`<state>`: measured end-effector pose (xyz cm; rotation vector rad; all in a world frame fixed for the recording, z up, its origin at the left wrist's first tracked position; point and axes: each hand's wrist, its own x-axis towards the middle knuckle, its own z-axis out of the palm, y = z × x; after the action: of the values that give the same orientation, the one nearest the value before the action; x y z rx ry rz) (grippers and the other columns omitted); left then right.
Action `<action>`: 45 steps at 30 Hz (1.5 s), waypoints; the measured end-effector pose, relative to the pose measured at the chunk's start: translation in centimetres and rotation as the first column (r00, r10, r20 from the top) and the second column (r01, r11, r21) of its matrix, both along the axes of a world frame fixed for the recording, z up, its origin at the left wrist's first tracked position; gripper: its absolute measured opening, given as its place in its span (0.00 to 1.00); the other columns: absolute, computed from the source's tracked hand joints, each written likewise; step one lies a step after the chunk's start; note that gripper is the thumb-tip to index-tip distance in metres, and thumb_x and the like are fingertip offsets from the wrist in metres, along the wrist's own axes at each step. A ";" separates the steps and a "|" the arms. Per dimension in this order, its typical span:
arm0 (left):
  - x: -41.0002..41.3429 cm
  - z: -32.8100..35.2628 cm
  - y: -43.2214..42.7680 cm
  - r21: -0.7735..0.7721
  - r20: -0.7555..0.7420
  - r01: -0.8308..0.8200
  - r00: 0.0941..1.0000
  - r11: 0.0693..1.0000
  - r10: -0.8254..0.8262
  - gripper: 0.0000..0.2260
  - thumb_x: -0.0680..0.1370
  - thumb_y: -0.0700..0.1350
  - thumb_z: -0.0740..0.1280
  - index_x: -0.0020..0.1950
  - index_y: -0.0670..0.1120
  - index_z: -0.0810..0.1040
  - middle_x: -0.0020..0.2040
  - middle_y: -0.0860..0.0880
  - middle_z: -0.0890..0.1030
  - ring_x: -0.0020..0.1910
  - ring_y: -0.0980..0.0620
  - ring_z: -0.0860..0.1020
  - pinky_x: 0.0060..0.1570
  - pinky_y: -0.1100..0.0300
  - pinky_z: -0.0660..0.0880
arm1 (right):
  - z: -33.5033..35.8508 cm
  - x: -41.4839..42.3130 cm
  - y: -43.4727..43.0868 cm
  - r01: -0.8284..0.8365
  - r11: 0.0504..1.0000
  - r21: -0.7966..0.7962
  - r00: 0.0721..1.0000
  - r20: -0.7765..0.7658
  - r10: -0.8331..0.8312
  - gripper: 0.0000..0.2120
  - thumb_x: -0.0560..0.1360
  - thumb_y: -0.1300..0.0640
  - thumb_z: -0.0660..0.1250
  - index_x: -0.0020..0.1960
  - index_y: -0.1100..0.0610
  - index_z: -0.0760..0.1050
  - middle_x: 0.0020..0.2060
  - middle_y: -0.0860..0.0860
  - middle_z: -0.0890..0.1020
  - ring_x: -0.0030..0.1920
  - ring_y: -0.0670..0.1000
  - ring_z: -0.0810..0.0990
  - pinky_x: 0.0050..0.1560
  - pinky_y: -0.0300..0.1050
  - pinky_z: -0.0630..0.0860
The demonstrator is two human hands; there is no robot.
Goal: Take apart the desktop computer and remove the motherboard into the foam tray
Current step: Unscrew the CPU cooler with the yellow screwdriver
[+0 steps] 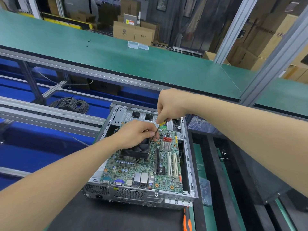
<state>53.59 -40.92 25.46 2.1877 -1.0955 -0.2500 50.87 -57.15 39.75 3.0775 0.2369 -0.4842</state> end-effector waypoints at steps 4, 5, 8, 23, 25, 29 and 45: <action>0.1 -0.2 0.1 0.022 -0.026 -0.011 1.000 1.000 0.012 0.09 0.84 0.49 0.65 0.48 0.60 0.82 0.45 0.64 0.84 0.44 0.57 0.81 0.49 0.51 0.78 | 0.3 0.1 -0.1 -0.026 0.999 -0.019 0.999 -0.020 0.025 0.10 0.73 0.46 0.77 0.43 0.53 0.87 0.38 0.46 0.87 0.39 0.46 0.82 0.36 0.39 0.74; 0.1 -0.2 0.1 0.025 -0.033 -0.010 0.999 1.000 0.010 0.09 0.84 0.48 0.65 0.49 0.60 0.82 0.46 0.61 0.85 0.46 0.54 0.82 0.52 0.48 0.78 | 0.4 0.0 0.1 -0.044 0.999 -0.028 0.999 -0.014 0.044 0.08 0.72 0.45 0.78 0.43 0.50 0.86 0.38 0.45 0.87 0.40 0.46 0.82 0.36 0.40 0.74; 0.1 -0.3 0.1 -0.013 -0.058 0.012 0.998 1.000 -0.012 0.08 0.84 0.48 0.65 0.53 0.60 0.81 0.48 0.63 0.85 0.44 0.58 0.82 0.50 0.51 0.79 | 0.1 -0.2 0.6 -0.020 0.996 -0.087 0.999 -0.049 0.016 0.11 0.73 0.44 0.76 0.42 0.52 0.84 0.34 0.46 0.86 0.35 0.48 0.85 0.37 0.41 0.75; 0.0 -0.2 0.5 -0.035 -0.123 0.070 0.990 0.997 -0.074 0.11 0.87 0.47 0.60 0.59 0.58 0.82 0.51 0.64 0.85 0.53 0.57 0.81 0.59 0.44 0.76 | -0.1 -0.4 3.6 -0.556 0.597 -0.578 0.752 -0.045 0.657 0.16 0.71 0.58 0.72 0.34 0.51 0.65 0.30 0.48 0.68 0.29 0.51 0.68 0.29 0.41 0.64; 0.0 -0.3 0.5 -0.036 -0.131 0.094 0.987 0.995 -0.098 0.11 0.87 0.47 0.60 0.58 0.57 0.81 0.51 0.60 0.86 0.56 0.47 0.82 0.62 0.42 0.74 | -0.3 -0.5 3.3 -0.617 0.443 -0.650 0.637 -0.083 0.767 0.12 0.69 0.65 0.68 0.37 0.51 0.67 0.31 0.48 0.68 0.32 0.55 0.70 0.29 0.42 0.60; 0.1 -0.3 0.5 0.059 -0.044 0.055 0.998 0.997 -0.053 0.11 0.87 0.51 0.58 0.51 0.58 0.80 0.45 0.46 0.83 0.49 0.42 0.80 0.56 0.44 0.76 | -0.3 -0.6 2.0 -0.643 0.390 -0.659 0.577 -0.082 0.813 0.08 0.73 0.59 0.70 0.46 0.49 0.72 0.37 0.47 0.74 0.40 0.56 0.77 0.32 0.45 0.62; 0.1 -0.2 0.1 0.015 0.034 0.054 0.998 0.998 -0.054 0.11 0.86 0.48 0.61 0.48 0.62 0.78 0.44 0.70 0.82 0.40 0.73 0.76 0.38 0.72 0.67 | 1.1 1.1 2.5 -0.253 0.915 -0.314 0.963 -0.167 0.210 0.10 0.75 0.49 0.76 0.43 0.55 0.81 0.35 0.47 0.85 0.39 0.49 0.80 0.36 0.42 0.72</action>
<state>53.71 -40.80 25.24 2.1846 -1.1766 -0.2456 51.97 -54.68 40.85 2.6476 0.4648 -0.6390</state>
